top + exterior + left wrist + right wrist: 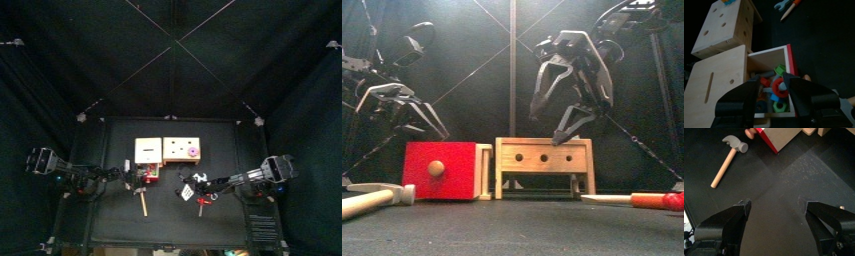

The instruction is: Drop red screw into drawer

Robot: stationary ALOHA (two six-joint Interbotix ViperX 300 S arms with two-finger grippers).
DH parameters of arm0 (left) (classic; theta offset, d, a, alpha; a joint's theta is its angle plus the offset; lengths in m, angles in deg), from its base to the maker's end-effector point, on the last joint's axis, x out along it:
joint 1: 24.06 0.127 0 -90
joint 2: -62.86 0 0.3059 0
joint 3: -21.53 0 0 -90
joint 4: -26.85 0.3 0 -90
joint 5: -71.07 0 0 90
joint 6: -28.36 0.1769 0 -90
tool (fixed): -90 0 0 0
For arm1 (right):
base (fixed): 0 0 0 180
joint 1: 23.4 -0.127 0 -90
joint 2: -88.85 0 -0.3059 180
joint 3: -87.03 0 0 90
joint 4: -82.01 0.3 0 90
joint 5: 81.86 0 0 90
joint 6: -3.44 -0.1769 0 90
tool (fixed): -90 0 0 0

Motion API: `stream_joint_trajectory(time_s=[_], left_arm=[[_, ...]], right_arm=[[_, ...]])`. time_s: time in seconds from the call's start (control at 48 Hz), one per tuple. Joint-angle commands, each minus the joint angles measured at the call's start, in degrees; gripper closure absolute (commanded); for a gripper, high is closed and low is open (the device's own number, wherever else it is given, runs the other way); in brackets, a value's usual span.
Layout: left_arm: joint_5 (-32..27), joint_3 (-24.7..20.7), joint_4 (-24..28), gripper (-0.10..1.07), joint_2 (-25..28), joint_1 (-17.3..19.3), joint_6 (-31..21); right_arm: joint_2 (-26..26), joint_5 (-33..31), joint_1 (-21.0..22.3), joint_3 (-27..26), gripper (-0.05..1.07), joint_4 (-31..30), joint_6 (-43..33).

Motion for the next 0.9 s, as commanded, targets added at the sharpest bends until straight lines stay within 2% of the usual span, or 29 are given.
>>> stream_joint_trajectory(time_s=[0.0, 0.25, 0.375, 0.583, 0.875], left_arm=[[1.6, -1.2, 0.2, 0.17, -0.9, 0.2, 0.1], [9.0, -0.4, 0.1, 0.17, -6.8, 0.0, -0.4], [9.0, 0.7, 0.1, 0.17, -8.8, -0.3, -0.4], [9.0, 1.2, 0.2, 0.17, -9.1, -1.2, -0.5], [9.0, 1.2, -0.6, 0.17, -9.1, -2.5, -0.9]], right_arm=[[1.1, -0.8, -0.2, -0.5, -0.01, 0.3, 0.0], [1.1, -2.3, -1.0, -0.5, -0.01, 0.4, 0.0], [1.2, -2.4, -1.0, -0.4, -0.01, 0.4, 0.0], [1.8, -2.6, -2.0, 0.7, -0.01, 1.1, -0.1], [2.2, -3.7, -3.7, 2.4, -0.01, 6.1, 0.4]])
